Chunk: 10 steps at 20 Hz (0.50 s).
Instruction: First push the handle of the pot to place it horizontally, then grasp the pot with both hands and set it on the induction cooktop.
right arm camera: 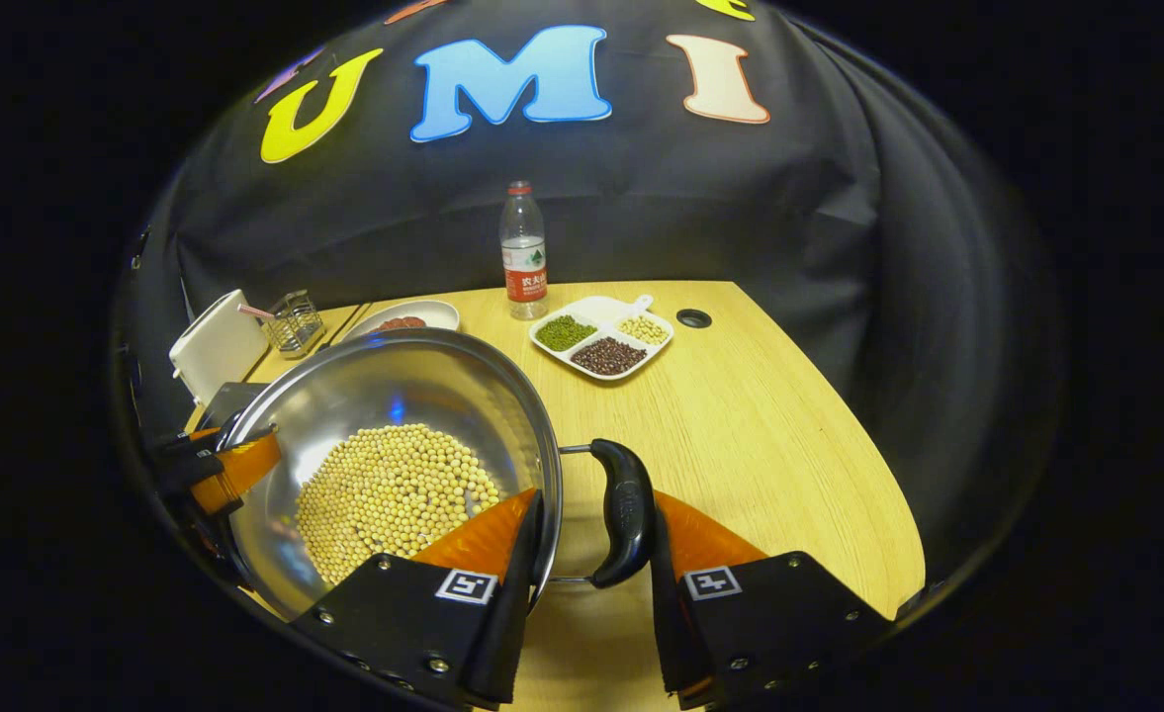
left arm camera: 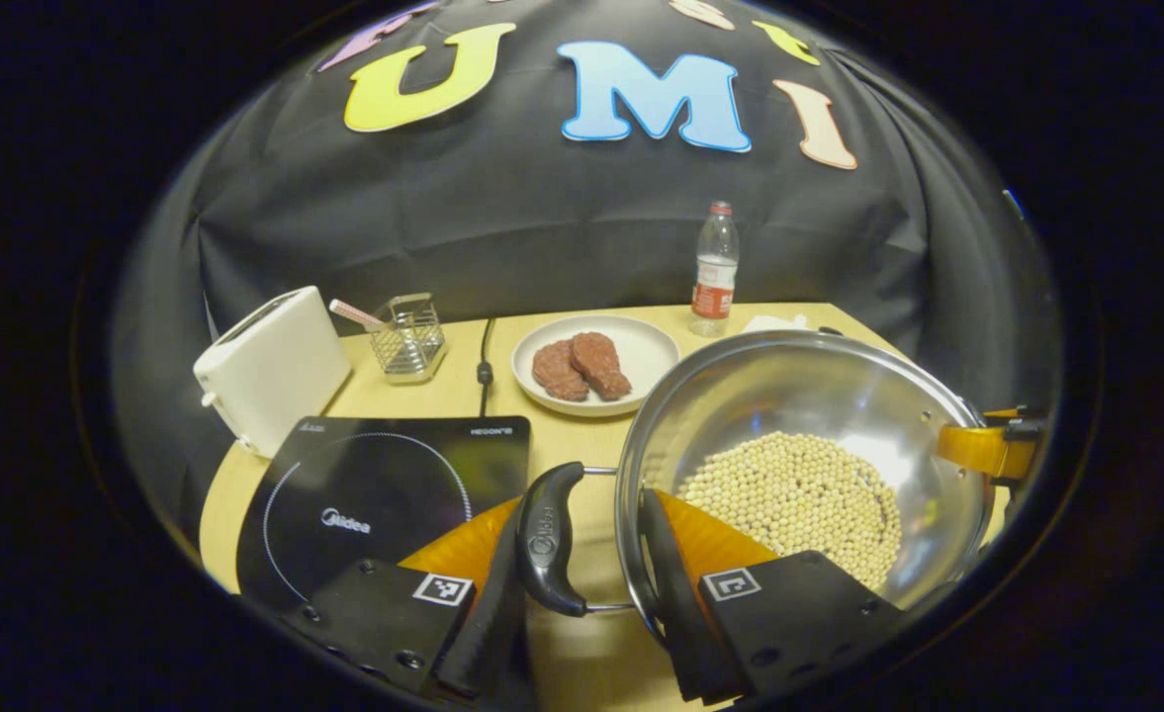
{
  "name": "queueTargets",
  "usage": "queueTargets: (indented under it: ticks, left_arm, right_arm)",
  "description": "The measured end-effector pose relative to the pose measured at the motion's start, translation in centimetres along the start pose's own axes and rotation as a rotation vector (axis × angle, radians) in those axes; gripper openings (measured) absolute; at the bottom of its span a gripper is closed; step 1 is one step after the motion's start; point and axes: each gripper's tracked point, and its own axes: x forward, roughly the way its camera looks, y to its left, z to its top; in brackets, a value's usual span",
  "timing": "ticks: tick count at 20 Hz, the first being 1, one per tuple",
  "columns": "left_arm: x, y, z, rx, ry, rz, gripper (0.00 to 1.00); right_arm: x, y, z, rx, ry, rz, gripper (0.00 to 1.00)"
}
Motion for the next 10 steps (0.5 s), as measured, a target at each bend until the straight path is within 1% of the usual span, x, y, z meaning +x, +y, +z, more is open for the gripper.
queueTargets:
  ticks: [4, 5, 6, 7, 10]
  left_arm:
    - [-1.4, 4.3, 0.9, -0.009, -0.023, 0.017, 0.7]
    - [-1.7, 5.6, 0.7, -0.016, -0.025, 0.022, 0.67]
    - [-1.9, 6.8, 0.7, -0.024, -0.027, 0.029, 0.74]
    - [-2.1, 8.0, 0.6, -0.03, -0.026, 0.035, 0.7]
    - [-2.8, 12.0, 0.2, -0.047, -0.029, 0.054, 0.69]
  right_arm:
    - [-0.9, 3.9, 1.0, -0.005, -0.024, 0.017, 0.54]
    - [-1.1, 5.0, 1.1, -0.01, -0.026, 0.022, 0.54]
    - [-1.2, 6.1, 1.3, -0.016, -0.029, 0.029, 0.54]
    - [-1.2, 7.2, 1.6, -0.023, -0.036, 0.035, 0.54]
    - [-1.4, 10.8, 1.9, -0.04, -0.043, 0.053, 0.54]
